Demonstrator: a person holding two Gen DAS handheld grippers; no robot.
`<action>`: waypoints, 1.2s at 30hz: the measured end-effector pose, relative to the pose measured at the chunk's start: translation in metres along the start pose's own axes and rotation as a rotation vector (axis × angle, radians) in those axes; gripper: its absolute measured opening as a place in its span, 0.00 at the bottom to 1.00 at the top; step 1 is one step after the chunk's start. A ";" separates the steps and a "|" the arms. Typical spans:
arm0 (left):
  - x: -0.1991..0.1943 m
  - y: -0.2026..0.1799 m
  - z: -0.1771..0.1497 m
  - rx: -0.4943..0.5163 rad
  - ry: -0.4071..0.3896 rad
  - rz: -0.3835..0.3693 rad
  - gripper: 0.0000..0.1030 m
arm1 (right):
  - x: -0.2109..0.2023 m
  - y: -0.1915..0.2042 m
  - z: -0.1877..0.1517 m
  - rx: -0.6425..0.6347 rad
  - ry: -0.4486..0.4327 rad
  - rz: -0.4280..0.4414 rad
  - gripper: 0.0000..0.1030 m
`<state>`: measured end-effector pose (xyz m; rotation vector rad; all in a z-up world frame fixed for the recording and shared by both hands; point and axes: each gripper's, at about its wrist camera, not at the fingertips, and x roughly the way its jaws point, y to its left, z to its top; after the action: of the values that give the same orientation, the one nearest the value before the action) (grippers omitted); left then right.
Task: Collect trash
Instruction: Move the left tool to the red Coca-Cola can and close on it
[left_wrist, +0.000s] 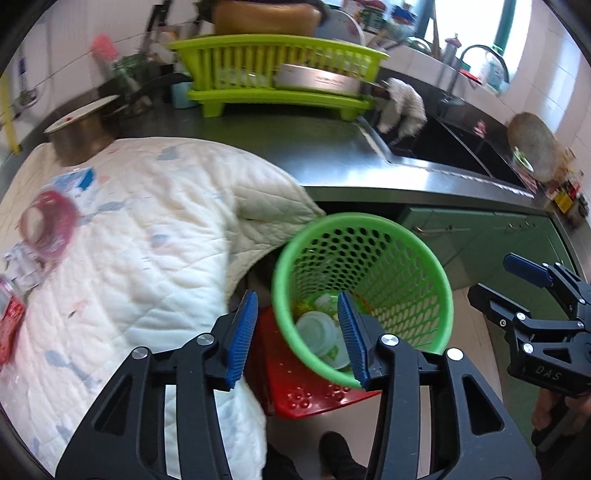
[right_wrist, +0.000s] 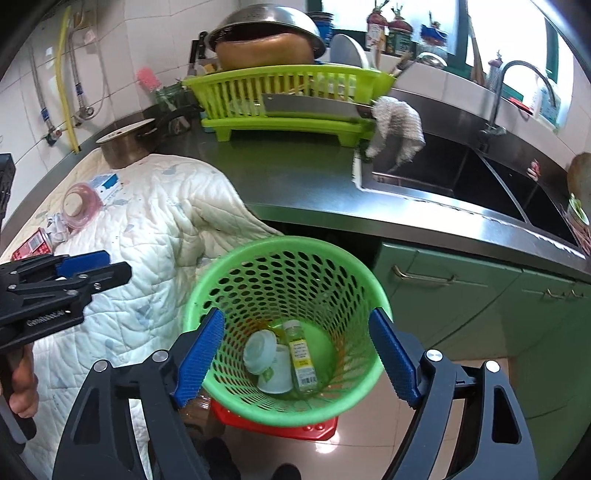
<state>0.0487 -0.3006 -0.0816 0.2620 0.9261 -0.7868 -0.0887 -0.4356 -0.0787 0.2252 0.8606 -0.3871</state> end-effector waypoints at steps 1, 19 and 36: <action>-0.006 0.008 -0.001 -0.013 -0.011 0.015 0.48 | 0.001 0.004 0.002 -0.007 -0.002 0.008 0.76; -0.096 0.155 -0.039 -0.233 -0.121 0.326 0.71 | 0.011 0.125 0.056 -0.251 -0.052 0.209 0.85; -0.112 0.289 -0.031 -0.230 -0.062 0.452 0.89 | 0.021 0.226 0.073 -0.416 -0.054 0.346 0.87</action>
<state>0.1945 -0.0276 -0.0456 0.2318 0.8484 -0.2672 0.0689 -0.2611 -0.0396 -0.0244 0.8115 0.1112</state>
